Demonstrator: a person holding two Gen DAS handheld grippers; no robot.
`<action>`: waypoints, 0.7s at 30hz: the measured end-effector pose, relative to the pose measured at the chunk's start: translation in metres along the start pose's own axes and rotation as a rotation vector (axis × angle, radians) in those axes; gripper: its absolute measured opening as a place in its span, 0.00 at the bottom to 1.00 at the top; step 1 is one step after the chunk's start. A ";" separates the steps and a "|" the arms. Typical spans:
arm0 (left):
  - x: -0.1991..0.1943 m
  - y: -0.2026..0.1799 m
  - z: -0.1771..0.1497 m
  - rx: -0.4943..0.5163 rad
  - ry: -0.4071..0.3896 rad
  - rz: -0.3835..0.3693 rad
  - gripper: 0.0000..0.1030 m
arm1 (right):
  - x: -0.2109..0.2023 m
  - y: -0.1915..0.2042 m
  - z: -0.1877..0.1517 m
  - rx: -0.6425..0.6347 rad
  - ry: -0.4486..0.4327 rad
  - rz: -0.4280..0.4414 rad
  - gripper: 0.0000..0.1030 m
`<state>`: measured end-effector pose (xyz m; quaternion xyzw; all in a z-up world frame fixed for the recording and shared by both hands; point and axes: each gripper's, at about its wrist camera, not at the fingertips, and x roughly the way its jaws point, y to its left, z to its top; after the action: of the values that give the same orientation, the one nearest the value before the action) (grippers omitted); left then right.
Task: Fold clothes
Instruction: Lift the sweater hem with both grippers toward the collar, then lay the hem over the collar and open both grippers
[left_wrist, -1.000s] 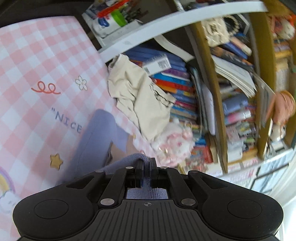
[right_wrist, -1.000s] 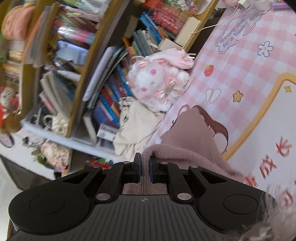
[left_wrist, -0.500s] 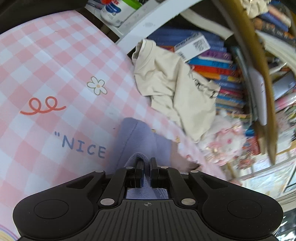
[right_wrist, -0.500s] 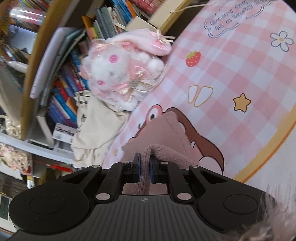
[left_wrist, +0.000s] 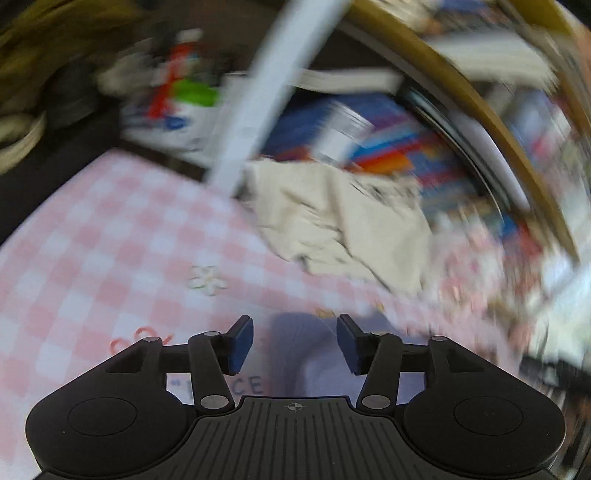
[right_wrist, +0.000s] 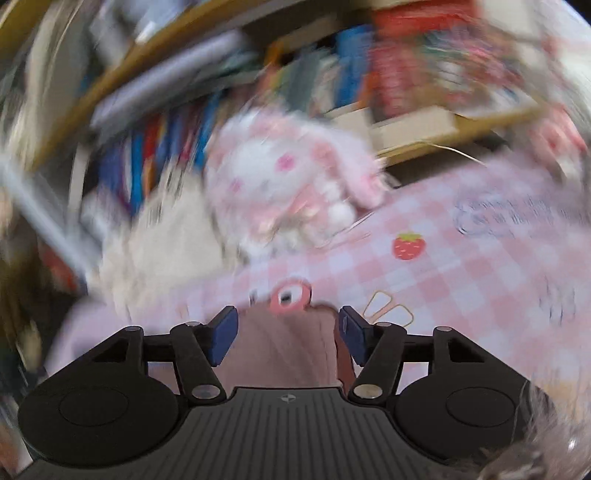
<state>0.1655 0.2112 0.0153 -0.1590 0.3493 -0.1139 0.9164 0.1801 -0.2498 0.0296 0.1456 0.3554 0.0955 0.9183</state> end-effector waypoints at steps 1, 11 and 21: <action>0.007 -0.013 -0.005 0.086 0.012 0.010 0.56 | 0.005 0.009 -0.002 -0.088 0.026 -0.022 0.57; 0.051 -0.071 -0.010 0.512 0.029 0.010 0.03 | 0.036 0.020 -0.008 -0.138 0.039 -0.009 0.06; 0.073 -0.019 -0.017 0.179 0.077 0.128 0.13 | 0.065 -0.011 -0.012 0.062 0.077 -0.079 0.14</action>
<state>0.2055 0.1664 -0.0337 -0.0492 0.3822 -0.0920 0.9182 0.2202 -0.2397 -0.0235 0.1559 0.3988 0.0538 0.9021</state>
